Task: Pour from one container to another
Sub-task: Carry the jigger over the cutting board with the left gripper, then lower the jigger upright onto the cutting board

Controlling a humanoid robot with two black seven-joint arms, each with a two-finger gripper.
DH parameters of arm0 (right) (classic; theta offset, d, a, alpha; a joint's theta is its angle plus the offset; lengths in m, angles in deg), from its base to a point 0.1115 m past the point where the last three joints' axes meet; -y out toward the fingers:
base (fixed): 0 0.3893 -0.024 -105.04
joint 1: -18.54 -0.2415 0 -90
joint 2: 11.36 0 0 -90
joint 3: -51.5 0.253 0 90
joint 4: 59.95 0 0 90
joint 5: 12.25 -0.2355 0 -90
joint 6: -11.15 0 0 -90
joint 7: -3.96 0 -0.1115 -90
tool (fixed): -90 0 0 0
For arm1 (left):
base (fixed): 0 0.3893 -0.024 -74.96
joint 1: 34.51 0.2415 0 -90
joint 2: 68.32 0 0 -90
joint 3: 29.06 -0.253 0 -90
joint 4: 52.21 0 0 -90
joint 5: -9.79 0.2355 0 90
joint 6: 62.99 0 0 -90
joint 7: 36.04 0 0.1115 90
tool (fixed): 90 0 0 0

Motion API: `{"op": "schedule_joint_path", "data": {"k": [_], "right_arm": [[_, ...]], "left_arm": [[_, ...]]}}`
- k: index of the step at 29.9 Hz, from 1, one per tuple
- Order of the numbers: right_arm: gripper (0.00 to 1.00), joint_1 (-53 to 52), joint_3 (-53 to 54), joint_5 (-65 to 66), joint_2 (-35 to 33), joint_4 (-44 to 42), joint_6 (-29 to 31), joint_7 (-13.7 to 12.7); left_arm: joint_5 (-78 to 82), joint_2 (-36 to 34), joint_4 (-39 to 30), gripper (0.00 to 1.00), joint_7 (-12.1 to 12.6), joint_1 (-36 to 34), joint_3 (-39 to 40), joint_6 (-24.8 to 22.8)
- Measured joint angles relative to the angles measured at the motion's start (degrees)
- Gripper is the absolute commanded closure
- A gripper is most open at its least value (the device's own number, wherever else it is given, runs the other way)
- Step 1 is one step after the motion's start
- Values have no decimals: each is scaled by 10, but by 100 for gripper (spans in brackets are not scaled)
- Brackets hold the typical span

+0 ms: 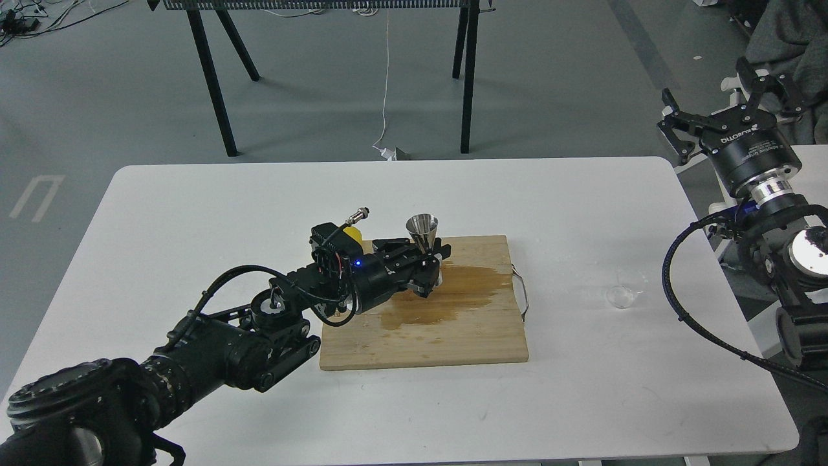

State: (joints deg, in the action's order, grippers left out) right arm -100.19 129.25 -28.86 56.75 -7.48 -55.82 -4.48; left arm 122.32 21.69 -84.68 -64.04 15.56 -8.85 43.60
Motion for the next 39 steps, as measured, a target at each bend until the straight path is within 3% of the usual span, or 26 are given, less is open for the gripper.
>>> {"op": "schedule_joint_path", "data": {"k": [39], "right_arm": [[1,2,0,0,-1,0,0,1]], "left_arm": [[0,0,0,51,0,19,-3,1]]}}
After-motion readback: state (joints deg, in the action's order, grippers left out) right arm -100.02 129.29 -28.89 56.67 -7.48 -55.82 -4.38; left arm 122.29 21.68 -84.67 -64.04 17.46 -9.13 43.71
